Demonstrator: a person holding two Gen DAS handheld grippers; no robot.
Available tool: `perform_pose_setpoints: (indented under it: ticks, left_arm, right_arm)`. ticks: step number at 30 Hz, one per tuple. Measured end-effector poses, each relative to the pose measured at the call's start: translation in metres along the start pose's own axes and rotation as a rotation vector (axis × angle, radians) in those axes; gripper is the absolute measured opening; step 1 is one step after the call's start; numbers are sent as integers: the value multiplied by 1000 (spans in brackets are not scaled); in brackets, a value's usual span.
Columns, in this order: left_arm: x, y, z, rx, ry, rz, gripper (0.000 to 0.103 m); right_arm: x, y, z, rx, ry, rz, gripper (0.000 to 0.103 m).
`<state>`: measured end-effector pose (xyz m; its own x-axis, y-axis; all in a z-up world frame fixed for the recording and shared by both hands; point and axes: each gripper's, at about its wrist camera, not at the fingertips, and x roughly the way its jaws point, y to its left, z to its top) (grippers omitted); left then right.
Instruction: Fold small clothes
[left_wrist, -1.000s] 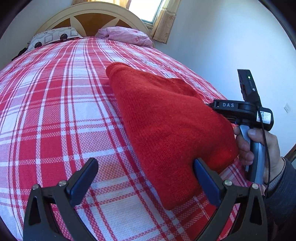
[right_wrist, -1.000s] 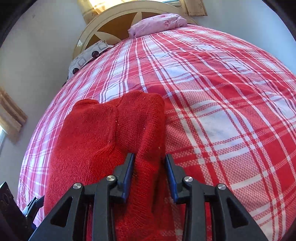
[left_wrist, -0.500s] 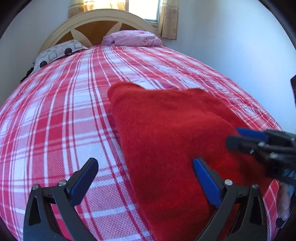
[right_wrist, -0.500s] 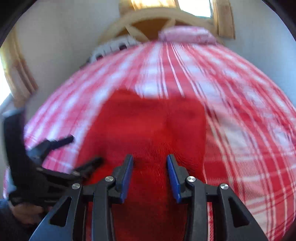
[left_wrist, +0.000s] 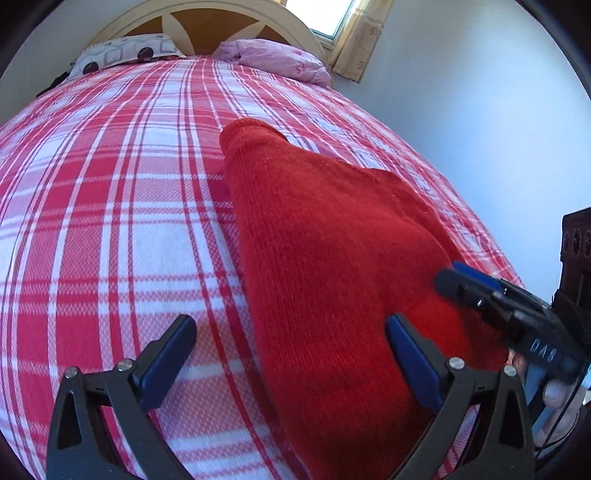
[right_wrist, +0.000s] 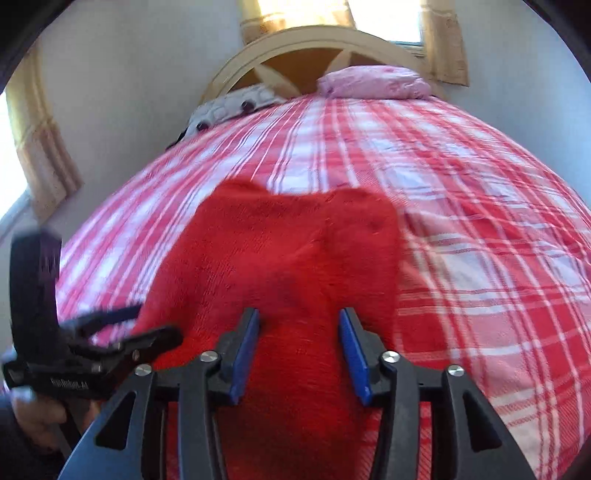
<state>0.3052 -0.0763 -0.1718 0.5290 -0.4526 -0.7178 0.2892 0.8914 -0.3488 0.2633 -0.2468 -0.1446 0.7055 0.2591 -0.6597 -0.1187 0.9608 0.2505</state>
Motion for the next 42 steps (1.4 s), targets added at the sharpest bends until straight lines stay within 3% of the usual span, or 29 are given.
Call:
perform_pose_setpoints:
  ticks: [2,3,5,9,15,20,24,40,42]
  left_arm:
    - [-7,0,-4,-18,-10,-9,103]
    - [-9,0,-5,-19,-14,-12,103]
    - [-14,-3,-6,-10,-23,0,103]
    - [-21,-11,-5,14,-26,-10,103]
    - [-14,-24,-10,76,6,-32,103]
    - [-3,-6,-13,8,41,-94,103]
    - [-6,-7,-17,36,32,-113,103]
    - [-7,-12,-22,40,44,-131,103]
    - [-6,-12,-21,39,47,-136,103]
  right_arm:
    - [-11,-14,8,64,-31,20,52]
    - [-14,-24,13,100,-39,19,62]
    - [-17,-40,20,154,-49,17,71]
    - [-2,-63,30,215,16,88,73]
    - [35,-79,34,234,98,113,73]
    - [51,-90,39,262,97,137,73]
    - [64,-107,42,331,118,151,73]
    - [124,-109,66,365,195,373,73]
    - [127,-109,66,354,194,389,63]
